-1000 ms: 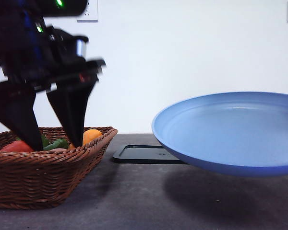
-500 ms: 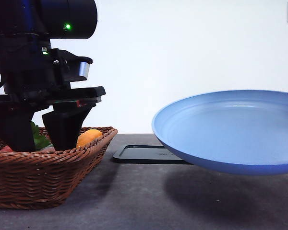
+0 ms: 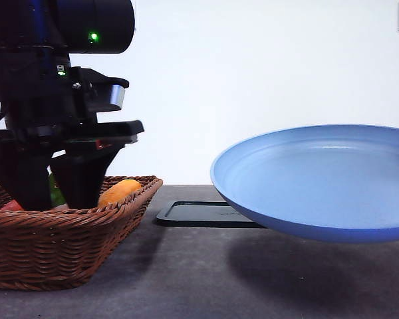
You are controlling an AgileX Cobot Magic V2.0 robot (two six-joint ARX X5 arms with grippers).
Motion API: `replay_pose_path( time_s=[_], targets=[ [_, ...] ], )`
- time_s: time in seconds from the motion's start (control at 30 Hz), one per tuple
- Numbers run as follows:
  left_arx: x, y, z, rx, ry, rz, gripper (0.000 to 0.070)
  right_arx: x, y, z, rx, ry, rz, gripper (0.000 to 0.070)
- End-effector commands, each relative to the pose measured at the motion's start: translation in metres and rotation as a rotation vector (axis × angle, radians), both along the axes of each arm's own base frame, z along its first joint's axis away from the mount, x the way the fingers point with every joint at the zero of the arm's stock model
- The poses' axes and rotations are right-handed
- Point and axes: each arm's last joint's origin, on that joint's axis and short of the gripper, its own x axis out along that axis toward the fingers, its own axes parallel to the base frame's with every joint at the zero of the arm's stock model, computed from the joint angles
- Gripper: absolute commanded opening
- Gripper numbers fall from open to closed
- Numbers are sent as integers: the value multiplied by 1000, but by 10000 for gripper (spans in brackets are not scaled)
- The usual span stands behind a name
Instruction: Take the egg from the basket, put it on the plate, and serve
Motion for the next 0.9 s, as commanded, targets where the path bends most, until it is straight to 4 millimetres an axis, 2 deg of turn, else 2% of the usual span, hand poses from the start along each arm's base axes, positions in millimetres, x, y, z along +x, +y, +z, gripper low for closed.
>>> replay_pose_path(
  time_s=[0.0, 0.13, 0.27, 0.43, 0.57, 0.73, 0.87],
  targets=[
    [3, -2, 2, 45, -11, -9, 137, 1, 0, 3, 5, -16, 7, 0],
    [3, 0, 18, 86, -58, -7, 137, 1, 0, 3, 9, -15, 9, 0],
    [3, 0, 48, 21, -138, -7, 137, 2, 1, 3, 11, -12, 8, 0],
    [-2, -2, 99, -166, -234, -43, 137, 2, 1, 3, 28, -5, 6, 0],
    [-7, -15, 131, -363, -239, -149, 137, 1, 3, 3, 62, 0, 25, 0],
    [-25, -44, 146, -534, -246, -324, 137, 2, 9, 3, 78, 11, 44, 0],
    [-42, -73, 138, -551, -222, -432, 137, 3, 17, 0, 88, 40, 66, 0]
  ],
)
